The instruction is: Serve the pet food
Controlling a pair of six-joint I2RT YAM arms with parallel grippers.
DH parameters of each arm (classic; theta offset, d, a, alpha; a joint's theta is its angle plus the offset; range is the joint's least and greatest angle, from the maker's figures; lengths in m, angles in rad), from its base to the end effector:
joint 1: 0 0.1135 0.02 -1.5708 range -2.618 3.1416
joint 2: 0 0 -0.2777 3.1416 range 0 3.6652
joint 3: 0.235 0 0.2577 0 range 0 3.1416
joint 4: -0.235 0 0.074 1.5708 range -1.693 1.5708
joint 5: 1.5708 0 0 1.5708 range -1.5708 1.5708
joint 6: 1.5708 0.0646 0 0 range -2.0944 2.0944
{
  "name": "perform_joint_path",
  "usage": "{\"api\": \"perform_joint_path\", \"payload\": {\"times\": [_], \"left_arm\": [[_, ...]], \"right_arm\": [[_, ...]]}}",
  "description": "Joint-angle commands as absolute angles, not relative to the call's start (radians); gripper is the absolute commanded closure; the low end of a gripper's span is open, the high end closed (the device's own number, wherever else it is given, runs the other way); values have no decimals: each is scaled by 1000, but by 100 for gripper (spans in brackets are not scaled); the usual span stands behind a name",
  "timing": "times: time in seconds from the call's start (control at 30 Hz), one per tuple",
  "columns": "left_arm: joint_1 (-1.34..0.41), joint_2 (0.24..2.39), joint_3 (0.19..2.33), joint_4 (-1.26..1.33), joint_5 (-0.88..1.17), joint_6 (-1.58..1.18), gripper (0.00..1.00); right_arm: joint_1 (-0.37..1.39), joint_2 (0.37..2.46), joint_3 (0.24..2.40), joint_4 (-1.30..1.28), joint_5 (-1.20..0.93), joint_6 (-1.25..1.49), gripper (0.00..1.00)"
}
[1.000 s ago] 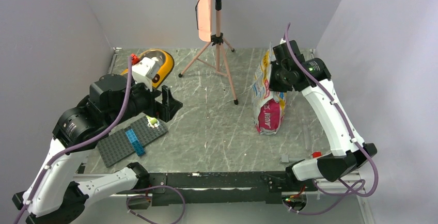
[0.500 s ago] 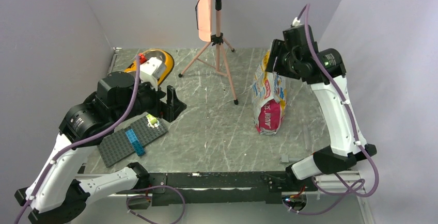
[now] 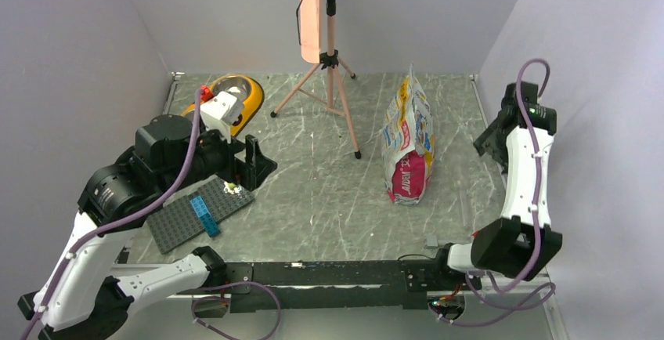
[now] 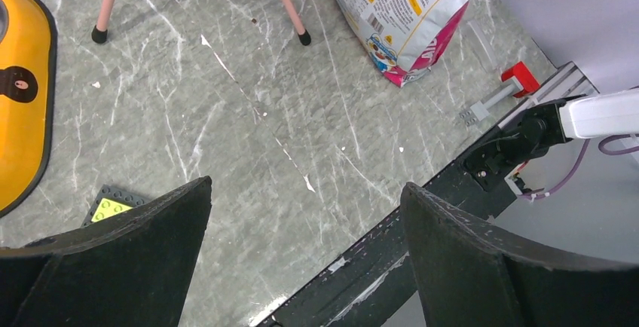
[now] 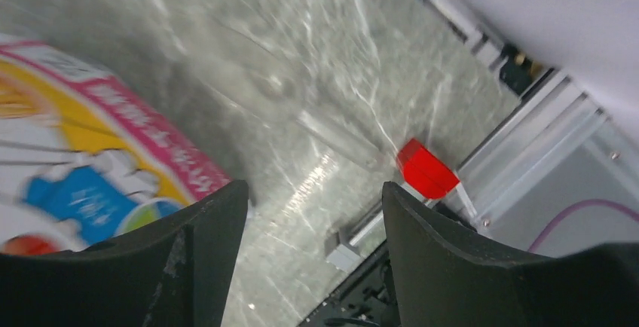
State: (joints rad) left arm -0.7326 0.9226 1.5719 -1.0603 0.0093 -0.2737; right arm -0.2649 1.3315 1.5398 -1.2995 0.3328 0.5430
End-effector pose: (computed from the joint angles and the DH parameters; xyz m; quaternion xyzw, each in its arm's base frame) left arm 0.1057 -0.0959 0.4788 0.1927 0.8140 -0.2676 0.4782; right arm 0.2351 -0.0856 0.3740 0.4127 0.8654 -0.1269 0.2543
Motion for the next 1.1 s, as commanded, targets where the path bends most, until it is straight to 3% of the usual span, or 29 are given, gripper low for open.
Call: {"api": "perform_joint_path", "payload": {"times": [0.0,0.13,0.3,0.6,0.83,0.93,1.0,1.07], "left_arm": [[-736,896,1584,-1059,3,-247,1],[-737,877,1562,-1054,-39,-240,1],[-737,876,1555,-1055,-37,-238,1],[-738,896,1605,-1100,-63,-248,1],[-737,900,1633,-1115,-64,-279,1],[-737,915,1650,-1115,-43,-297,1],[-738,934,1675,-1121,-35,-307,1],[-736,954,1699,-1128,-24,-315,2]], "right_arm": [[-378,1374,1319,-1196,131,452,29],[-471,1409,1135,-1068,32,416,27],[-504,1501,1067,-908,-115,395,28],[-510,1644,1018,-730,-101,414,34],[-510,1681,996,-624,-46,404,61],[-509,1707,985,-590,-82,431,77],[-510,1712,988,-578,-80,446,95],[-510,1699,1009,-571,-77,445,100]]}}
